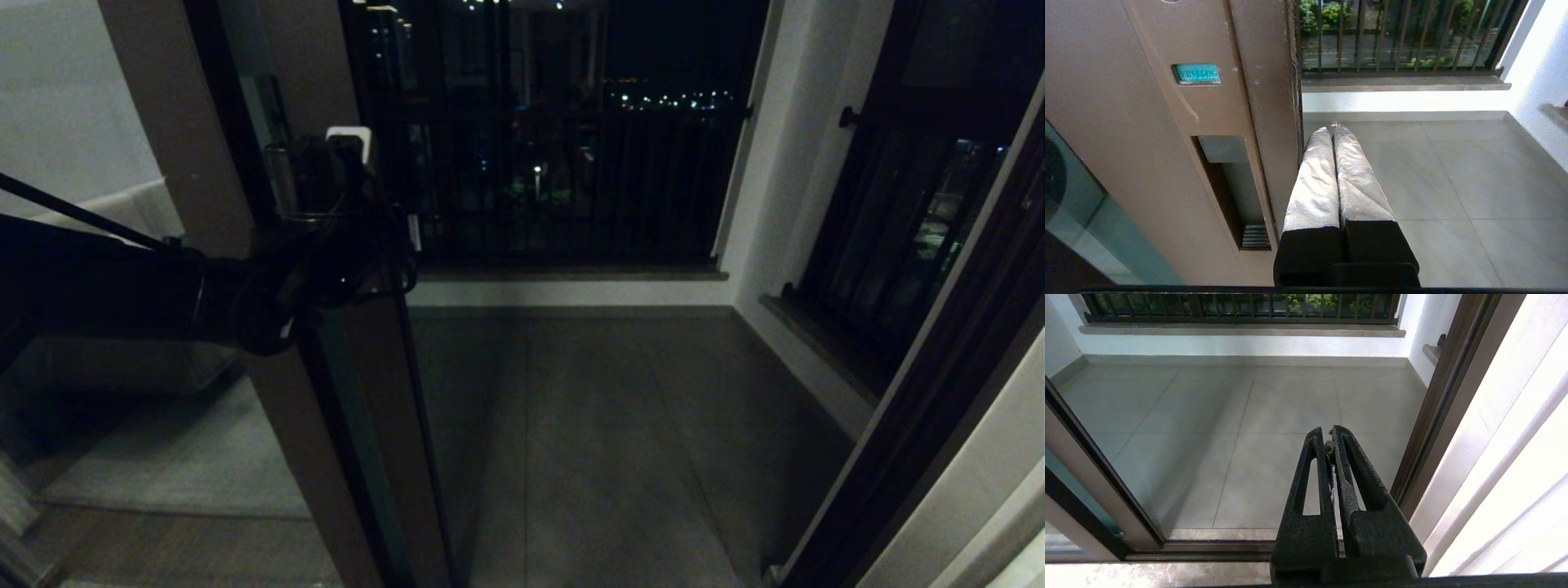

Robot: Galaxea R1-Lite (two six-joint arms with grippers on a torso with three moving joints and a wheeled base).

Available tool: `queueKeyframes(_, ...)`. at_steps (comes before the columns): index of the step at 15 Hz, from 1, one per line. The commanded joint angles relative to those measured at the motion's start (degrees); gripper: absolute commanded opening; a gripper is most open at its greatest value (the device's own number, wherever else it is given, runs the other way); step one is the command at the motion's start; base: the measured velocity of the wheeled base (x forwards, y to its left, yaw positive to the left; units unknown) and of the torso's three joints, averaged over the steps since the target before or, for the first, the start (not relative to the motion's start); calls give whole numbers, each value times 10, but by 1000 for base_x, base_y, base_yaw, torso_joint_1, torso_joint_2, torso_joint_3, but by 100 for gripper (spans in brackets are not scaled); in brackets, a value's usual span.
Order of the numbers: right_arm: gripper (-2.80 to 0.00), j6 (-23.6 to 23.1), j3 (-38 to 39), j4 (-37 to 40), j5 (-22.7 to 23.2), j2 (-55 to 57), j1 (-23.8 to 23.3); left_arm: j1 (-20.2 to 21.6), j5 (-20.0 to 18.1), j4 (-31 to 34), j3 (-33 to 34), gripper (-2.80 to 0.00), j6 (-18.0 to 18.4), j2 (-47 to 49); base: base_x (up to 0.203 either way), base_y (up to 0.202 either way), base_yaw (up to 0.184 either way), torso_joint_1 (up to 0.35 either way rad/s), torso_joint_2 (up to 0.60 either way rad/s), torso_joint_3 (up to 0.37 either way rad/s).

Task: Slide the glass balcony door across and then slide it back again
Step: Open the slid door

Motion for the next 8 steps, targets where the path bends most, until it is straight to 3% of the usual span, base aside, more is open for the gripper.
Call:
queueKeyframes(1, -280, 0, 0, 0, 0, 1, -1, 2, 4, 0, 3, -280, 0, -1, 0, 0, 0, 0, 0, 0)
queueKeyframes(8, -280, 0, 0, 0, 0, 1, 0, 11, 3, -1, 3, -280, 0, -1, 0, 0, 0, 0, 0, 0)
